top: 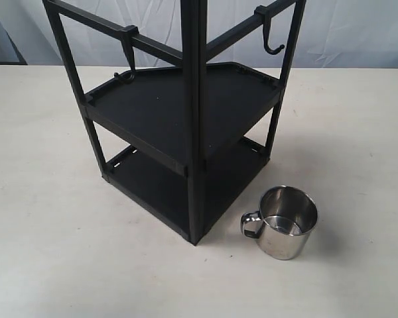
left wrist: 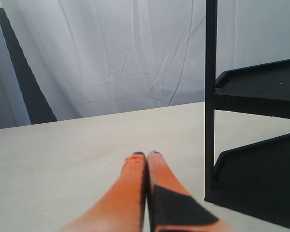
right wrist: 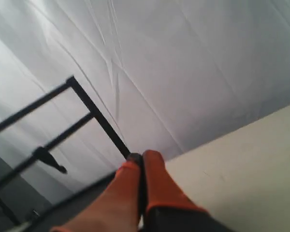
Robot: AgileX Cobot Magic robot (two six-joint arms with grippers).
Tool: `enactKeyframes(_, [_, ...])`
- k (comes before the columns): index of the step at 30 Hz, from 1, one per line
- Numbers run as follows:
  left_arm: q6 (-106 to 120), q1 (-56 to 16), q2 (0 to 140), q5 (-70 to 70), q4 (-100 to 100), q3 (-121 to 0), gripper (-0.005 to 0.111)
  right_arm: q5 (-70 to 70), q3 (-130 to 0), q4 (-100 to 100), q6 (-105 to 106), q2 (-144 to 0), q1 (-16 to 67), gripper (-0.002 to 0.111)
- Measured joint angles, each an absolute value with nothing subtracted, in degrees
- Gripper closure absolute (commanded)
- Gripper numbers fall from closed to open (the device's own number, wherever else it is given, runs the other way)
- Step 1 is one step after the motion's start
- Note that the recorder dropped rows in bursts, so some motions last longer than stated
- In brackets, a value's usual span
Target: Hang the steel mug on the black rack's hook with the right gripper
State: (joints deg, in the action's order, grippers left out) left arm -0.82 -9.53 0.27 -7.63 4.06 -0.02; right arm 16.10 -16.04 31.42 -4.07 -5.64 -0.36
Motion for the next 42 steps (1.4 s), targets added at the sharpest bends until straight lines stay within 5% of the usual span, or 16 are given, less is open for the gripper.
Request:
enactKeyframes(9, [-0.8,-9.5,0.3,-7.6,4.1,0.0,0.105,41.8,-33.5,17.6,-0.8,-42.9,-0.4,0.105])
enactKeyframes(16, [-0.8,-9.5,0.3,-7.6,4.1,0.0,0.105,46.9,-39.7,33.4,19.6,-67.4,-0.4,0.053])
enactKeyframes(27, [-0.8,-9.5,0.3,-7.6,4.1,0.0,0.105,47.7,-43.6,38.3,27.6,-84.9,3.8,0.051])
enactKeyframes(33, [-0.8,-9.5,0.3,-7.6,4.1,0.0,0.105,44.0,-44.2,36.1,26.8,-89.2,10.4,0.06])
enactKeyframes(37, [-0.8,-9.5,0.3,-7.6,4.1,0.0,0.105,40.9,-44.6,31.4,21.7,-91.6,11.9,0.078])
enactKeyframes(41, [-0.8,-9.5,0.3,-7.6,4.1,0.0,0.105,39.2,-44.6,29.5,19.0,-92.8,11.9,0.11])
enactKeyframes(42, [-0.8,-9.5,0.3,-7.6,4.1,0.0,0.105,39.1,-44.6,29.4,18.9,-92.9,11.9,0.109])
